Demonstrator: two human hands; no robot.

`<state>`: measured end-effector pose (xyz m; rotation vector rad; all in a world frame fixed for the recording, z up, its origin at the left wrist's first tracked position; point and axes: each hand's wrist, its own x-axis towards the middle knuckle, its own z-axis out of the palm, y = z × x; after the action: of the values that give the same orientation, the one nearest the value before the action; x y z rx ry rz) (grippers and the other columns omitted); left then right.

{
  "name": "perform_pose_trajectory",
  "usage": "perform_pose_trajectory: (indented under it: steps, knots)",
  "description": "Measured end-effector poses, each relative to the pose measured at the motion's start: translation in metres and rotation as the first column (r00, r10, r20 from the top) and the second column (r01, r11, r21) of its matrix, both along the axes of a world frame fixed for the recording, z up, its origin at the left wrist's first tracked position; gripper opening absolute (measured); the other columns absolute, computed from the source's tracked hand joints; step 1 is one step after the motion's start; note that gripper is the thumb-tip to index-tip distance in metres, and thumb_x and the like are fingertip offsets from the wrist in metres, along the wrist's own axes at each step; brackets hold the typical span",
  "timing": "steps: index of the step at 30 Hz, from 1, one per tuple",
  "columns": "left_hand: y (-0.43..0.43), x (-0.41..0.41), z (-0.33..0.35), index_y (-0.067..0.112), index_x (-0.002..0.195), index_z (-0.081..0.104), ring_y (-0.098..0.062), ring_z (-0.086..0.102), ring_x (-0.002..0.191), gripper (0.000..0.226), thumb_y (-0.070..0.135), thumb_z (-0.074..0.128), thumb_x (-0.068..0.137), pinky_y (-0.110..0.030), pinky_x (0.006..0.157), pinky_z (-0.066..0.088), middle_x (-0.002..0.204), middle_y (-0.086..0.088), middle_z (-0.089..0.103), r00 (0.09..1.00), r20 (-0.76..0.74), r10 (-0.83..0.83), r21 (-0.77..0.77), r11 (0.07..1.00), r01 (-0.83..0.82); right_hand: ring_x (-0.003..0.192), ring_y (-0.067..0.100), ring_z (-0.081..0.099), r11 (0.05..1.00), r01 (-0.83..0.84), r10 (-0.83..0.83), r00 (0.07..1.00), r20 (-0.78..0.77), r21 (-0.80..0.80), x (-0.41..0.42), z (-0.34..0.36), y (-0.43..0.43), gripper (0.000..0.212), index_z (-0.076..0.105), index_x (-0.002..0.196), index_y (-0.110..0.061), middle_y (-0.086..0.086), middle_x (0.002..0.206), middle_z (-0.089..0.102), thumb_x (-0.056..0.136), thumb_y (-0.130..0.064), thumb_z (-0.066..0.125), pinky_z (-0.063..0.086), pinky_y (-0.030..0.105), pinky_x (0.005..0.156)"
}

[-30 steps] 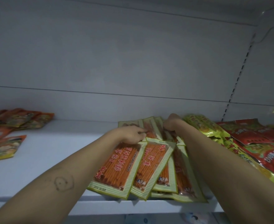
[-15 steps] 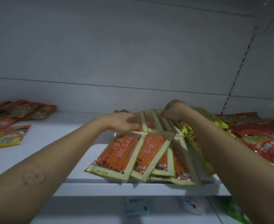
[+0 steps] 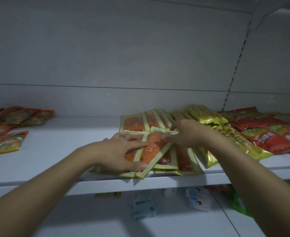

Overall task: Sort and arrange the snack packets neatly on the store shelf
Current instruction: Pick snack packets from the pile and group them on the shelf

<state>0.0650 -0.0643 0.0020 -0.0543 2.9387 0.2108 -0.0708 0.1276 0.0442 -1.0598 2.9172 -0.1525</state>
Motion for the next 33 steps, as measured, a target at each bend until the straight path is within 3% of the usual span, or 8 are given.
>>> perform_pose_trajectory:
  steps: [2,8,11,15,20,24,28,33]
  knots:
    - [0.004,0.002,-0.003,0.058,0.149,0.012,-0.011,0.003,0.147,0.082,0.086,0.036,0.075,-0.05,0.12,0.017,0.162,0.023,0.003,0.999,-0.037,0.002,0.02,1.0,-0.002,0.117,0.026,0.057,0.998,0.012,-0.011,1.0,0.003,-0.067,0.002,-0.006,-0.011,0.065,0.059,0.132,-0.017,0.006,0.129,0.062,0.087,-0.065,0.057,0.047,0.034,0.088]
    - [0.011,0.016,-0.009,0.045,0.153,0.019,-0.005,0.003,0.144,0.092,0.088,0.032,0.073,-0.041,0.121,0.013,0.159,0.026,0.001,0.992,-0.126,0.018,0.102,0.995,-0.005,0.093,0.027,0.065,0.936,0.077,-0.073,0.997,0.024,-0.345,-0.002,-0.019,-0.036,0.019,0.075,0.099,-0.009,0.01,0.102,0.071,0.088,-0.024,0.071,0.05,0.03,0.073]
    - [0.014,0.023,-0.017,0.044,0.154,0.02,-0.008,0.004,0.145,0.092,0.084,0.03,0.072,-0.034,0.12,0.012,0.161,0.019,0.005,0.979,-0.185,0.085,0.151,0.987,-0.057,0.102,0.028,0.065,0.908,0.108,-0.088,0.994,0.068,-0.406,-0.008,-0.023,-0.035,0.017,0.077,0.1,-0.005,0.013,0.107,0.072,0.089,-0.009,0.065,0.053,0.033,0.083]
    - [0.019,0.026,-0.025,0.042,0.154,0.02,-0.012,0.004,0.147,0.087,0.08,0.022,0.076,-0.033,0.118,0.009,0.162,0.014,0.008,0.957,-0.221,0.185,0.207,0.968,-0.14,0.095,0.026,0.064,0.91,0.107,-0.071,0.992,0.103,-0.401,-0.011,-0.022,-0.038,0.017,0.076,0.102,-0.002,0.014,0.108,0.071,0.087,-0.005,0.067,0.051,0.03,0.076]
    - [0.03,0.023,-0.033,0.046,0.154,0.014,-0.017,0.004,0.149,0.083,0.081,0.015,0.079,-0.045,0.119,0.012,0.164,0.011,0.006,0.938,-0.229,0.262,0.143,0.962,-0.234,0.094,0.03,0.067,0.898,0.063,-0.097,0.994,-0.057,-0.435,-0.002,-0.03,-0.05,0.018,0.074,0.095,-0.003,0.014,0.1,0.072,0.083,-0.001,0.062,0.056,0.036,0.08]
    - [0.041,0.023,-0.032,0.051,0.151,0.015,-0.016,0.004,0.15,0.083,0.089,0.01,0.077,-0.053,0.117,0.019,0.164,0.011,0.011,0.9,-0.305,0.313,0.163,0.948,-0.275,0.097,0.033,0.065,0.886,0.031,-0.103,0.986,-0.131,-0.463,0.008,-0.042,-0.052,0.018,0.073,0.097,-0.013,0.01,0.101,0.07,0.081,-0.016,0.066,0.048,0.034,0.073]
    - [0.059,0.015,-0.028,0.055,0.149,0.011,-0.018,-0.006,0.152,0.104,0.101,0.0,0.057,-0.063,0.114,0.021,0.165,0.01,0.007,0.911,-0.271,0.312,0.135,0.949,-0.285,0.098,0.032,0.064,0.92,0.034,-0.099,0.984,-0.148,-0.389,0.006,-0.031,-0.041,0.023,0.071,0.097,-0.015,0.01,0.104,0.068,0.079,-0.027,0.066,0.045,0.032,0.071]
    - [0.068,0.007,-0.025,0.058,0.149,0.007,-0.025,-0.014,0.151,0.085,0.091,0.016,0.071,-0.065,0.116,0.006,0.165,0.013,-0.005,0.941,-0.171,0.293,0.068,0.956,-0.285,0.094,0.03,0.064,0.96,0.022,-0.066,0.986,-0.153,-0.277,-0.011,0.001,0.02,0.024,0.071,0.104,-0.016,0.009,0.107,0.07,0.09,-0.028,0.056,0.053,0.034,0.077]
